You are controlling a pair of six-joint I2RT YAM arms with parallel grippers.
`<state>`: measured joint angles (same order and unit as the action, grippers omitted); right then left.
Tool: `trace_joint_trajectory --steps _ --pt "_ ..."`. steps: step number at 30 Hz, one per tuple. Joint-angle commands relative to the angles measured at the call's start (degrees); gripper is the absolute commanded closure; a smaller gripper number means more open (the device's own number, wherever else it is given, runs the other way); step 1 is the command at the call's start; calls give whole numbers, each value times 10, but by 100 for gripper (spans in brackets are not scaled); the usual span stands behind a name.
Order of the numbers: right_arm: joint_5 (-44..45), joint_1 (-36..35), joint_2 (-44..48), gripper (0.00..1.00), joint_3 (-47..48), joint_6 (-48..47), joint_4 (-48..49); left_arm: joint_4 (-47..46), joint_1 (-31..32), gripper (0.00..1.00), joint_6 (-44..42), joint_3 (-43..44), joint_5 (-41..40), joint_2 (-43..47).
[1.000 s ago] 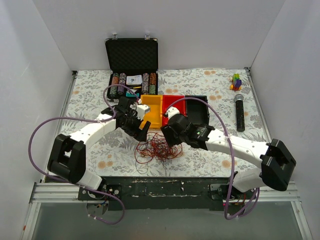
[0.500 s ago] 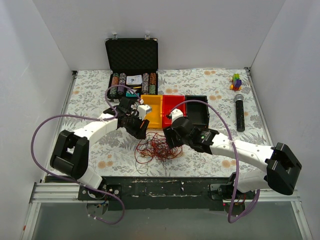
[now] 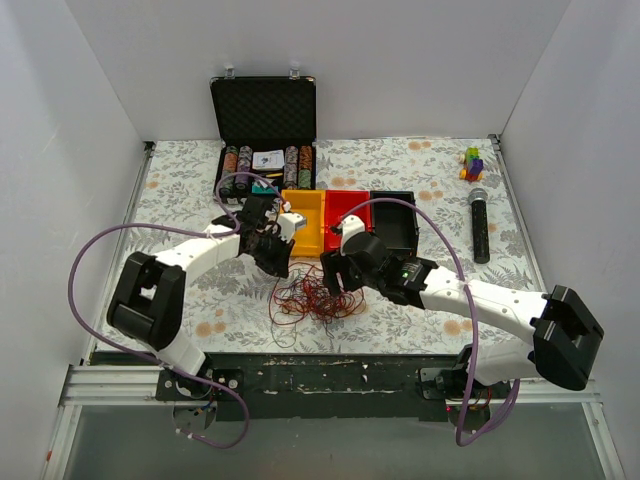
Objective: Untangle the cables
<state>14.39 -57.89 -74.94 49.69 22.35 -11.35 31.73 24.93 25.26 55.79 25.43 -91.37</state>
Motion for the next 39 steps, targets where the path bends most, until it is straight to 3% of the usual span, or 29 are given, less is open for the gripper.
trace_joint_trajectory --steps 1,4,12,16,20,29,39 --pt "-24 -4 -9 17 -2 2 69 34 2 100 -9 49 16 61" --pt "-36 -6 -39 11 10 9 97 70 2 100 -9 81 32 87" --pt "-3 -46 -136 8 59 20 152 131 3 100 2 121 55 120" --pt "26 -55 -165 9 56 37 162 151 3 100 1 135 56 123" --pt "35 -57 -157 17 12 50 183 174 3 100 8 196 38 131" --pt "56 -65 -118 42 -93 84 175 192 2 100 35 400 -88 132" --pt "74 -74 -10 36 -211 115 163 55 1 100 43 548 -381 125"
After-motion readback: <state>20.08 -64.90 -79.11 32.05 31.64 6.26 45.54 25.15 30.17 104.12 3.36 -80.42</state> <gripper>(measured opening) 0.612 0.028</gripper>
